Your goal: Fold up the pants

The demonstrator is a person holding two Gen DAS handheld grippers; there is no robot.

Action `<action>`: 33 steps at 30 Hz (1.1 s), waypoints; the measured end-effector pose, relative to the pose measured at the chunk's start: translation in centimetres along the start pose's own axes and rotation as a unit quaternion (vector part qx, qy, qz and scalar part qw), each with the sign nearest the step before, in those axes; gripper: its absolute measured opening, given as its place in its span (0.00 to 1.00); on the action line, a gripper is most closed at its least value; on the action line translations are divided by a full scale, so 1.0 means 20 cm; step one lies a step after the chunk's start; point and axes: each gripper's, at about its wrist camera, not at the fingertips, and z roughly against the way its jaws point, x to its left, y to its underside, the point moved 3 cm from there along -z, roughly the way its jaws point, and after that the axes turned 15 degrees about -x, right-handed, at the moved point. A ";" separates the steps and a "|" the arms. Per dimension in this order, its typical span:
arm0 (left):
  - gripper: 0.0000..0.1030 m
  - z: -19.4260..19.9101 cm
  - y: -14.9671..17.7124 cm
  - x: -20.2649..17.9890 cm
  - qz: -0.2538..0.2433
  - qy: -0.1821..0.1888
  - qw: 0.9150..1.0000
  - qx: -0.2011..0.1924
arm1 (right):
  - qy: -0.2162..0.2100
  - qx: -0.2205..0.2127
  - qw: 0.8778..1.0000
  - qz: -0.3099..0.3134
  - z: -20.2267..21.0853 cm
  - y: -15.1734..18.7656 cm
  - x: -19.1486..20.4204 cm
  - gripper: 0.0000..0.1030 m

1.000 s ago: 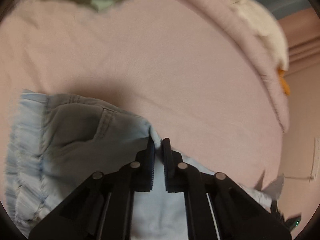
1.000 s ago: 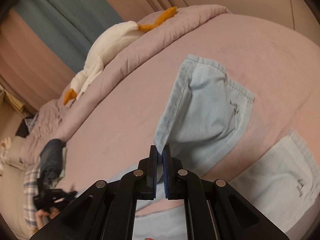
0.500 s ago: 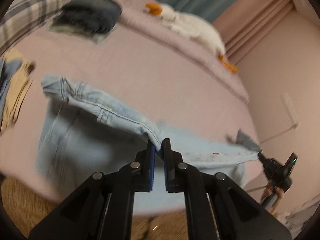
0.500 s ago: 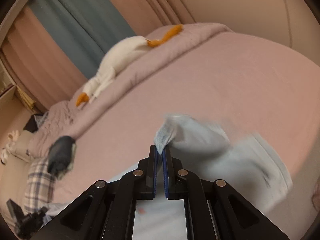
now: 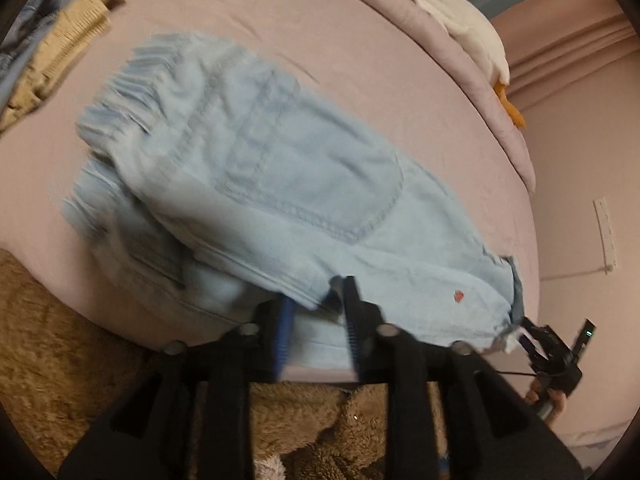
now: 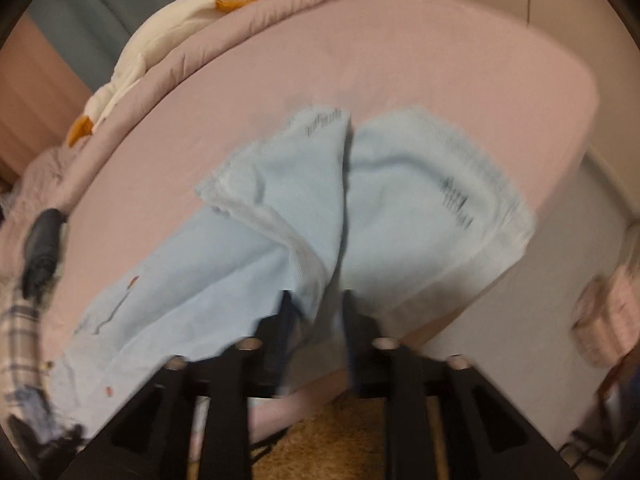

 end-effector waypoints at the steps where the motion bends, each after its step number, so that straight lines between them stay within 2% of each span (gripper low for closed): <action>1: 0.38 0.01 0.00 0.00 0.000 -0.003 1.000 -0.009 | 0.014 -0.018 1.000 0.014 0.02 -0.04 0.02 0.58; 2: 0.44 0.02 -0.01 0.02 0.003 -0.007 1.000 -0.017 | 0.016 -0.027 0.999 0.023 0.01 -0.06 0.03 0.58; 3: 0.45 0.01 -0.02 0.03 0.007 -0.009 1.000 -0.019 | 0.014 -0.031 0.999 0.032 0.00 -0.08 0.05 0.58; 7: 0.45 0.00 -0.07 0.06 0.023 -0.004 1.000 -0.013 | -0.001 -0.007 0.998 0.069 -0.18 -0.12 0.18 0.58; 11: 0.44 -0.01 -0.13 0.08 0.027 -0.003 0.999 -0.035 | 0.000 0.017 0.995 0.102 -0.39 -0.11 0.29 0.57; 12: 0.40 -0.03 -0.14 0.10 0.036 -0.004 0.999 -0.041 | 0.006 0.015 0.994 0.106 -0.43 -0.11 0.31 0.43; 13: 0.32 -0.05 -0.15 0.10 0.038 -0.012 0.998 -0.041 | 0.022 0.010 0.993 0.115 -0.49 -0.14 0.32 0.14; 14: 0.23 -0.07 -0.16 0.11 0.036 -0.019 0.999 -0.036 | 0.032 0.008 0.993 0.116 -0.51 -0.17 0.33 0.11; 15: 0.20 -0.08 -0.17 0.12 0.037 -0.019 0.999 -0.028 | 0.034 0.004 0.994 0.106 -0.53 -0.20 0.33 0.11; 17: 0.18 -0.05 -0.21 0.10 0.047 -0.006 0.998 -0.033 | 0.009 -0.017 0.998 0.067 -0.49 -0.33 0.31 0.11; 20: 0.18 0.11 -0.24 0.08 0.034 0.015 0.997 -0.062 | -0.030 -0.100 0.995 -0.003 -0.23 -0.55 0.19 0.11; 22: 0.18 0.19 -0.25 0.07 0.022 0.024 0.997 -0.067 | -0.049 -0.140 0.987 -0.057 -0.05 -0.63 0.04 0.10; 23: 0.19 0.21 -0.24 0.07 0.010 0.017 0.998 -0.059 | -0.053 -0.150 0.984 -0.075 0.00 -0.64 -0.02 0.06; 24: 0.19 0.20 -0.23 0.07 0.002 0.015 0.999 -0.049 | -0.040 -0.154 0.983 -0.089 0.04 -0.62 -0.10 0.05; 26: 0.19 0.17 -0.16 0.08 -0.017 0.000 1.000 -0.022 | -0.015 -0.140 0.985 -0.104 0.02 -0.53 -0.21 0.06; 28: 0.19 0.12 -0.10 0.10 -0.039 -0.028 0.999 -0.003 | 0.009 -0.099 0.989 -0.108 -0.05 -0.40 -0.29 0.05; 30: 0.20 0.06 -0.06 0.13 -0.037 -0.046 0.998 0.019 | 0.035 -0.053 0.991 -0.114 -0.17 -0.27 -0.37 0.05; 33: 0.22 0.02 -0.03 0.16 -0.034 -0.061 0.997 0.026 | 0.038 -0.017 0.989 -0.144 -0.28 -0.16 -0.45 0.05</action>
